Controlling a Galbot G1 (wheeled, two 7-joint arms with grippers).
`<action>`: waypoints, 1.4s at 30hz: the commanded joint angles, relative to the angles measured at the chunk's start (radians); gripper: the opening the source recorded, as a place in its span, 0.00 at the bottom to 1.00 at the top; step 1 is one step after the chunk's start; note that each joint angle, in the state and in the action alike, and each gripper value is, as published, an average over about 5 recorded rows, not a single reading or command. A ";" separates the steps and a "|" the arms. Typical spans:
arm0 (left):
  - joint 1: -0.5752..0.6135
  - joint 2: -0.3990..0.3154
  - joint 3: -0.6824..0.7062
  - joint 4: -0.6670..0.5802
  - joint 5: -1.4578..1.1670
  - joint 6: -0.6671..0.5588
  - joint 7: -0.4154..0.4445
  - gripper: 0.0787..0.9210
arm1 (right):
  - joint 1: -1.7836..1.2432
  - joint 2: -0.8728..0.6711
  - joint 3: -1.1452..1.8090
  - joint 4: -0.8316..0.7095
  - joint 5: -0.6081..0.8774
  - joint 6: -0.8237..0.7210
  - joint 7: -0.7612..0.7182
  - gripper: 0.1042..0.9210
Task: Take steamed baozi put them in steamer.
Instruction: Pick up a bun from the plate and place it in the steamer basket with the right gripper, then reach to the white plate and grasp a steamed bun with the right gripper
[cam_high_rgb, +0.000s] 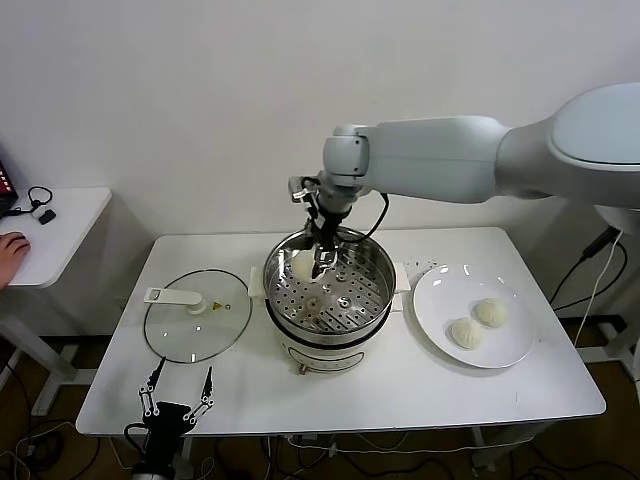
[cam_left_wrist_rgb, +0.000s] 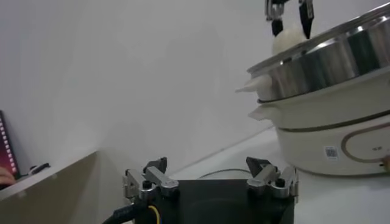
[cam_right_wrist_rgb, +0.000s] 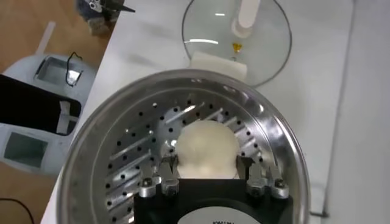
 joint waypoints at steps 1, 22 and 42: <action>0.002 -0.049 0.000 0.000 0.001 -0.001 0.001 0.88 | -0.103 0.091 0.018 -0.097 -0.027 -0.006 0.001 0.65; -0.002 -0.049 -0.004 0.003 -0.001 -0.002 0.004 0.88 | -0.116 0.091 0.010 -0.116 -0.063 0.001 -0.008 0.65; 0.015 -0.049 -0.006 -0.014 0.005 -0.005 0.005 0.88 | 0.103 -0.159 -0.074 0.075 -0.020 0.084 -0.094 0.88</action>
